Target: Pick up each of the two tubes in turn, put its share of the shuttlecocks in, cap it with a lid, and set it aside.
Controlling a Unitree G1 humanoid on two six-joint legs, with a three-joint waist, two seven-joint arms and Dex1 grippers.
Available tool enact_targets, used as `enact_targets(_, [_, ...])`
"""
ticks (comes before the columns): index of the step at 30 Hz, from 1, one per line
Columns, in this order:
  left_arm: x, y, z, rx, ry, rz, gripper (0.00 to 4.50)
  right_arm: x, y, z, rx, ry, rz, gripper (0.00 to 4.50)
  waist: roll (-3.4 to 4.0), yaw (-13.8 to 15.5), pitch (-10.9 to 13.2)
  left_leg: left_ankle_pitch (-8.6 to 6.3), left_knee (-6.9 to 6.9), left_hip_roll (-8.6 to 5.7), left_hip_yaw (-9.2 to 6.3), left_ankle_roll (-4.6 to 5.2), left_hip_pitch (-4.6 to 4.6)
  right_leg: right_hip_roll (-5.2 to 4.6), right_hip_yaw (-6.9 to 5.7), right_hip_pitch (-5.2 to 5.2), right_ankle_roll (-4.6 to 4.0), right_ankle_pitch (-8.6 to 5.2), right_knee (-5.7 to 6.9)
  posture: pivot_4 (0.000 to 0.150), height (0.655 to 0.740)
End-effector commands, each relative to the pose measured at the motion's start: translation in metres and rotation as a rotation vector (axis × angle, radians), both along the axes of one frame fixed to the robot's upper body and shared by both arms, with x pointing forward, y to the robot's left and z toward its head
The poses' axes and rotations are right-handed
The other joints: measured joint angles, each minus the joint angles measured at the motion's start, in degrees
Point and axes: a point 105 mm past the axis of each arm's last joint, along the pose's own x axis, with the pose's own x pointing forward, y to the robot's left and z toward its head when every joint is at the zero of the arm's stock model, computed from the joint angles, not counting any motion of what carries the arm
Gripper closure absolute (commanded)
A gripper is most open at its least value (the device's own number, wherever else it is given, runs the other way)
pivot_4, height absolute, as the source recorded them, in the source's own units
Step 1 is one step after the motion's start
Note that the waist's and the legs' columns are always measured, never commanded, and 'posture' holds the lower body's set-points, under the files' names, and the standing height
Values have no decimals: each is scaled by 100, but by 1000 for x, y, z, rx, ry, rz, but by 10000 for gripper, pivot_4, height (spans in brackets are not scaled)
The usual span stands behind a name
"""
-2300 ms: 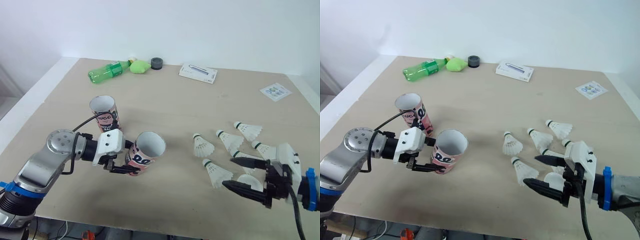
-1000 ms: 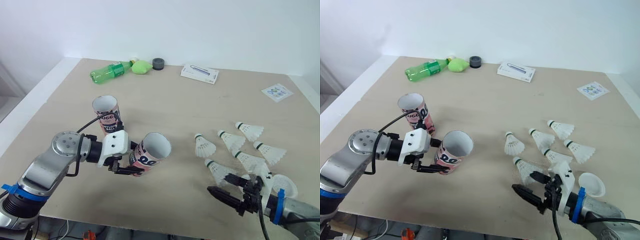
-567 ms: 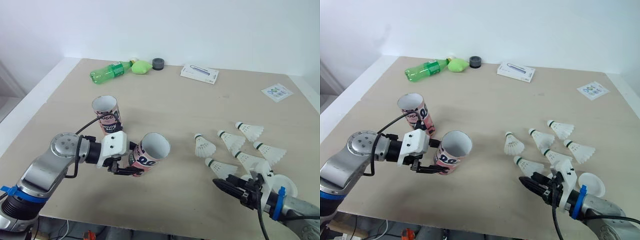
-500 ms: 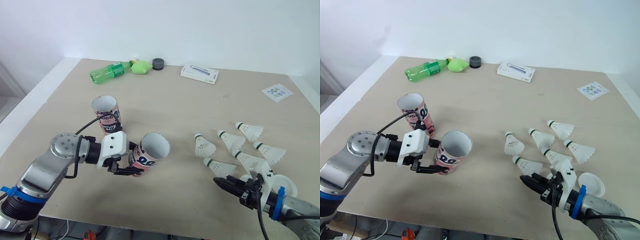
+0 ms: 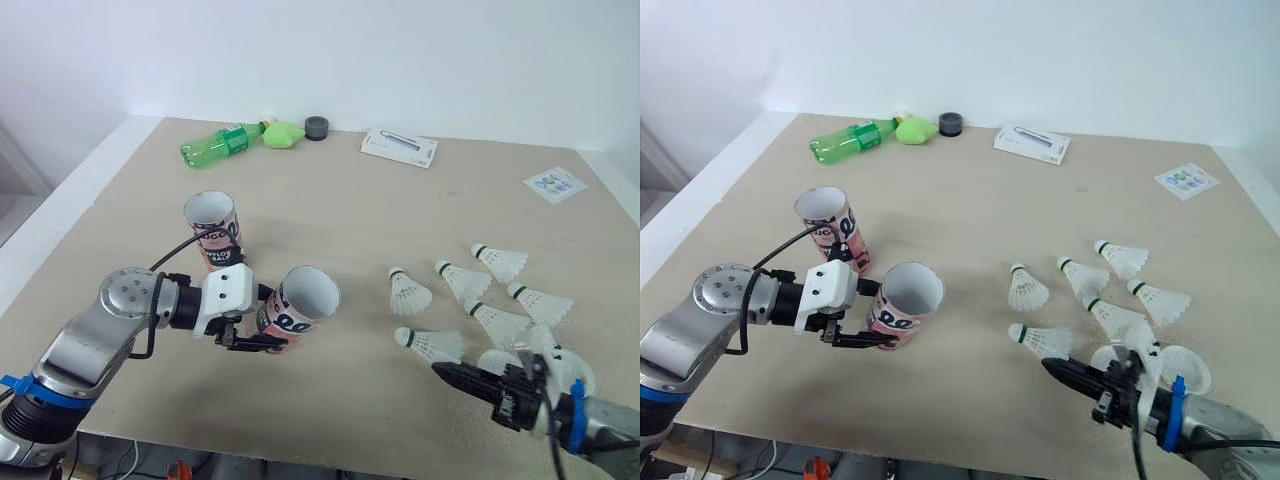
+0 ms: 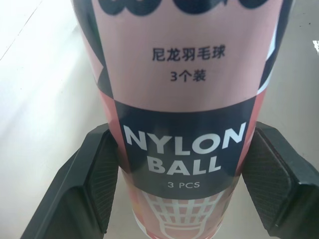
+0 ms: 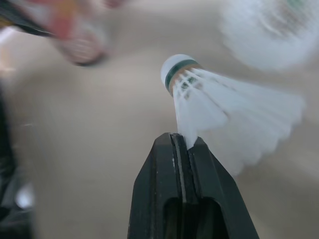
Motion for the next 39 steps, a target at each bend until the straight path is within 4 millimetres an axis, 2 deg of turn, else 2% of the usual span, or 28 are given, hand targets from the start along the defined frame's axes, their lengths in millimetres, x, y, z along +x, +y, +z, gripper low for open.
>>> enact_targets(1, [-4,-3,-11,25,55,-42,13452,-4,17,60,-21,-204,161,44473,1,-11,1,1,2,1,0,1,2,1,1,2,5,1,0,1500,7294])
enact_targets(4, [-3,-4,-12,37,66,-61,13452,6,24,86,-98,-324,231,44473,-13,-14,3,9,3,1,1,14,10,3,2,8,-12,-1,-2,1500,7294])
enact_targets(9, [-1,-7,-9,33,122,-77,13452,19,37,105,-271,-466,361,44473,-15,-15,5,13,3,-2,4,20,-1,-1,5,2,-14,-1,-6,1500,7294])
enact_targets(13, [4,-9,-6,29,125,-73,13452,37,52,106,-418,-586,451,44473,-8,-9,6,11,0,-4,6,18,-9,-2,6,-12,11,13,-7,1500,7294])
enact_targets(17, [2,-14,-8,30,124,-78,13452,50,67,115,-453,-679,505,44473,10,2,12,11,2,-5,3,18,-27,-4,3,-26,10,16,-7,1500,7294])
enact_targets(23, [2,-15,-11,30,127,-80,13452,53,83,113,-471,-717,622,44473,11,12,12,11,9,-13,-5,19,-38,-10,-4,-27,-12,29,-8,1500,7294])
enact_targets(29, [4,-16,-12,24,119,-79,13452,57,93,101,-535,-720,710,44473,15,10,12,11,10,-12,-7,19,-37,-9,-7,-28,-15,31,-5,1500,7294])
enact_targets(33, [4,-17,-12,20,117,-77,13452,68,100,101,-554,-745,684,32204,18,7,12,11,15,-12,-6,19,-37,-9,-5,-29,-12,33,-3,1500,7294])
enact_targets(34, [4,-17,-12,20,116,-76,13452,70,102,103,-552,-757,673,26472,18,9,12,12,15,-12,-6,19,-37,-8,-6,-28,-13,34,-3,1500,7294])
enact_targets(38, [5,-17,-12,17,114,-73,13452,71,103,111,-509,-764,653,8714,18,11,12,12,16,-12,-10,19,-38,-8,-9,-27,-13,34,-3,1500,7294])
enact_targets(39, [5,-17,-12,15,115,-72,13452,70,100,115,-491,-761,649,8714,19,13,12,12,16,-12,-11,19,-39,-9,-11,-27,-13,34,-3,1500,7294])
